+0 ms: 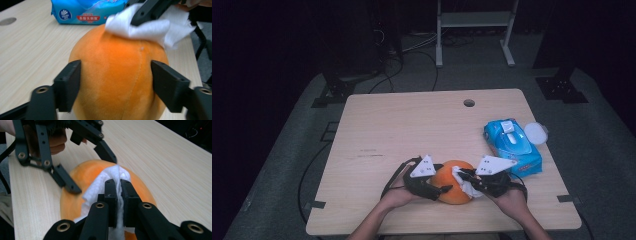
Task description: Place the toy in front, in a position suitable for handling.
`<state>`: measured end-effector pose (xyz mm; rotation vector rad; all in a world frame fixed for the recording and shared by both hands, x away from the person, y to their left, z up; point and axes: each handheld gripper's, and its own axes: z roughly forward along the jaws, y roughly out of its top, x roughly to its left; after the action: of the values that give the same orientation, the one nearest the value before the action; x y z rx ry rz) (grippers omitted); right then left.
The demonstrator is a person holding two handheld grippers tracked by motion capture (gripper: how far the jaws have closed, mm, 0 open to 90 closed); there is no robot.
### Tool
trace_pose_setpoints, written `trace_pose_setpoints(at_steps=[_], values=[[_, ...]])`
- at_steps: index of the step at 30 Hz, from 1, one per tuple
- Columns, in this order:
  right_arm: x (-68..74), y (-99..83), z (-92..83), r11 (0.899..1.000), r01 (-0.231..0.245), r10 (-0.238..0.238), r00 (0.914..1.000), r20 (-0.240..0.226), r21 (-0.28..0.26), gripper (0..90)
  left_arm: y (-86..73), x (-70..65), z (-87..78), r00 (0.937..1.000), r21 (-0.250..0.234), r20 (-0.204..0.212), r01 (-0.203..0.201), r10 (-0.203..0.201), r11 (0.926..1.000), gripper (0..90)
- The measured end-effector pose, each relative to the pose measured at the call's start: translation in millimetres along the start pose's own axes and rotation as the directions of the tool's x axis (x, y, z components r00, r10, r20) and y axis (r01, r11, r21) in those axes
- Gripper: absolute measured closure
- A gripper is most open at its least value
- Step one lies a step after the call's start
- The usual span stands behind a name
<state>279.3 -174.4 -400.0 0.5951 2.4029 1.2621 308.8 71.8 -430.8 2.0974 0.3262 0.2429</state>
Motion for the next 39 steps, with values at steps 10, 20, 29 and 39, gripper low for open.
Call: trace_pose_setpoints(at_steps=[10,20,29,39], values=[[-10.2,-9.6,-2.4,0.999,-0.046,0.045,0.9987,0.022,0.02,83.5,5.7,0.1,-0.6,1.0,-0.065,-0.001,0.0,0.0,0.9979,18.3],[-19.0,-22.4,-3.5,0.996,-0.064,0.063,0.9977,0.024,0.059,83.5,-8.3,15.5,-10.4,0.9983,-0.039,-0.011,0.057,-0.058,0.9976,32.9],[-7.8,-6.4,-0.9,0.997,-0.072,0.072,0.9964,-0.046,-0.017,83.4,-1.8,6.3,-1.8,1.0,-0.021,-0.001,0.008,-0.008,0.9997,25.9],[-17.6,-24.4,2.5,0.993,-0.113,0.115,0.9928,-0.034,0.036,83.4,-18.6,29.6,-15.1,0.9924,-0.025,-0.013,0.122,-0.123,0.9922,33.5]])
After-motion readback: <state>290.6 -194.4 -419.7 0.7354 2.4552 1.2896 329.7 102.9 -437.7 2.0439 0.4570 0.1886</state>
